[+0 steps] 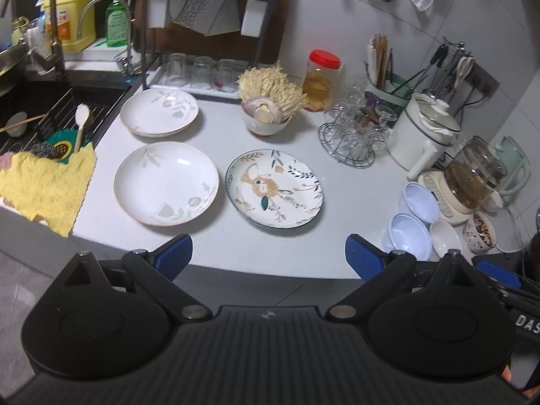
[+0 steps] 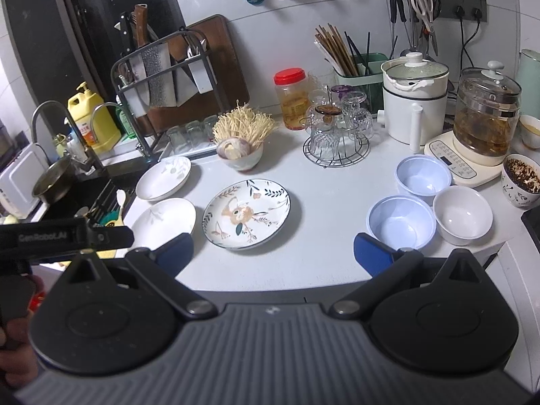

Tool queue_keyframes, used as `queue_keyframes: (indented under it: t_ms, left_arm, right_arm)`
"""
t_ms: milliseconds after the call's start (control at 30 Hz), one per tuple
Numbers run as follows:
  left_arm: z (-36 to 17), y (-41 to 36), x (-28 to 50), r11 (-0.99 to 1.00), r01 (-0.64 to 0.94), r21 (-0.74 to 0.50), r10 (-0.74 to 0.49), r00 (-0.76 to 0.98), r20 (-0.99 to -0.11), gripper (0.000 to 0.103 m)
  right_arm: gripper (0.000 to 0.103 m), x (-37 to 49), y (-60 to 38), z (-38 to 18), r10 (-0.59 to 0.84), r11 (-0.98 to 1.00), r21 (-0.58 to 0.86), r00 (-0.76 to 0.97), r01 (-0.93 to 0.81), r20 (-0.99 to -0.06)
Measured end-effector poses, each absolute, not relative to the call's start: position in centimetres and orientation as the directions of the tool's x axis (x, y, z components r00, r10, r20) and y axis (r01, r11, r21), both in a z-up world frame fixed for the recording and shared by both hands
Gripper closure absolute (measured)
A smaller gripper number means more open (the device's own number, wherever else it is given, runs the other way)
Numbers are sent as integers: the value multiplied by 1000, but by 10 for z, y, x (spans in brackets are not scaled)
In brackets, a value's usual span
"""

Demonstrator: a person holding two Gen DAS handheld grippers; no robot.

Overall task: Organize plates and bowls
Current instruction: 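Move the right gripper toward the rim of the large white leaf plate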

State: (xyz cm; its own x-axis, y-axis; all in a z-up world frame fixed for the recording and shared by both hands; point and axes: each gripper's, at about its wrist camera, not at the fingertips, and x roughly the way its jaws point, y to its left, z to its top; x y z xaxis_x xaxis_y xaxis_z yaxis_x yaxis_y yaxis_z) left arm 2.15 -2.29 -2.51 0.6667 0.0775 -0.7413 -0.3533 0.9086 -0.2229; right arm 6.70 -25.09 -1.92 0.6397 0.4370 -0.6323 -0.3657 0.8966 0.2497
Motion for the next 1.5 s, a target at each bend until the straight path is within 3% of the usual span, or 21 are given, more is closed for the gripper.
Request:
queue_keyframes:
  t_ms: [333,767,900,1200,1333,1500]
  left_arm:
    - [-39,-3,33,907,-343,-245,48,661,-749,4]
    - [-56,99,85,957,-234,-173,21,648,-761,4]
    - [-69,136,104,952,-201,-229,-54,629,-776,4]
    - [-107,196,141,968,-114,-223,-122,560,-819,4]
    - [-128,224,154,968,-115,-223,-128,536,-834,5]
    - [-149,254,170,968,-111,-226,-135,530,-837,5]
  right_arm:
    - [0,76,-241,-29,434,899,267,633,-346,-641]
    - [2,100,-161,-48,404,914,310,644,-261,-649]
    - [4,111,-133,-55,392,919,317,641,-235,-660]
    - [10,133,-69,-84,370,928,315,598,-200,-711]
    - [28,140,-48,-104,353,935,304,558,-182,-751]
    - [37,145,-30,-131,363,931,334,482,-148,-797]
